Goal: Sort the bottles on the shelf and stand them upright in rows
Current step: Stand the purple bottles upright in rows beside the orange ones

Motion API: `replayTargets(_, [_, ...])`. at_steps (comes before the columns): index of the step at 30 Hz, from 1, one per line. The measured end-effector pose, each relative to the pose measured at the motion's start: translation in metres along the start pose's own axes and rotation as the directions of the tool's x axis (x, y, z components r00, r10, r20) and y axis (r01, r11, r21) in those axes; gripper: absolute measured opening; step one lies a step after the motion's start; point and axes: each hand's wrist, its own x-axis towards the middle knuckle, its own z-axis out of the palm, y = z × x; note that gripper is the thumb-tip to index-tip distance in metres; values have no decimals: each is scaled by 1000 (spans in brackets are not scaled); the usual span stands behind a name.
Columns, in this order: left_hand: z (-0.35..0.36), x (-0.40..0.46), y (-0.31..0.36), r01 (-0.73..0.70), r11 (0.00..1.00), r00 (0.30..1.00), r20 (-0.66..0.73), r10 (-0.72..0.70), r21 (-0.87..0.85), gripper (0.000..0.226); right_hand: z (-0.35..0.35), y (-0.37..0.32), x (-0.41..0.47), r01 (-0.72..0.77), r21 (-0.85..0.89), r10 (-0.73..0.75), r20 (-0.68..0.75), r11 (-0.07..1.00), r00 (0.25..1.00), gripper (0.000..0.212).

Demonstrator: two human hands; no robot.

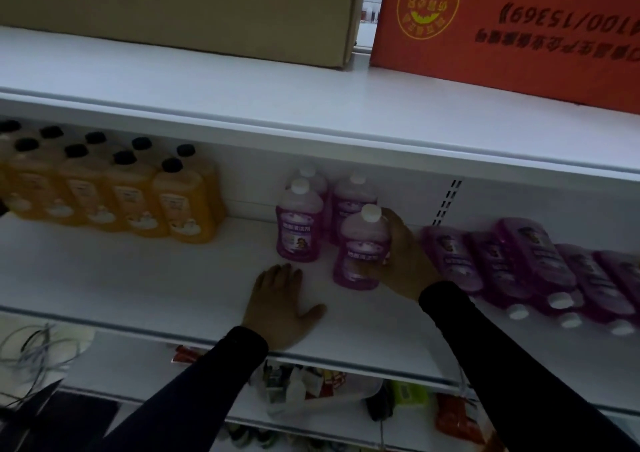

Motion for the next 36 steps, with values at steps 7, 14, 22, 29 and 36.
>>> replayTargets(7, [5,1,-4,27,1000,999,31,-27,9,104,22,-2,14,11,-49,-18,-143,999,990,100])
replayTargets(14, [4,1,-3,27,1000,999,19,-27,6,108,38,-3,26,-28,-84,11,-200,996,980,101])
replayTargets(22, [3,1,-4,28,1000,999,31,-28,-3,101,40,1,27,-22,-82,5,-204,996,979,107])
replayTargets(29, [0,0,-2,-28,999,1000,1,28,-30,85,12,21,0,-86,-149,41,-280,985,959,76])
replayTargets(36, [-17,8,39,-195,968,980,7,198,-157,68,-35,70,-40,-453,-493,286,-379,743,880,83])
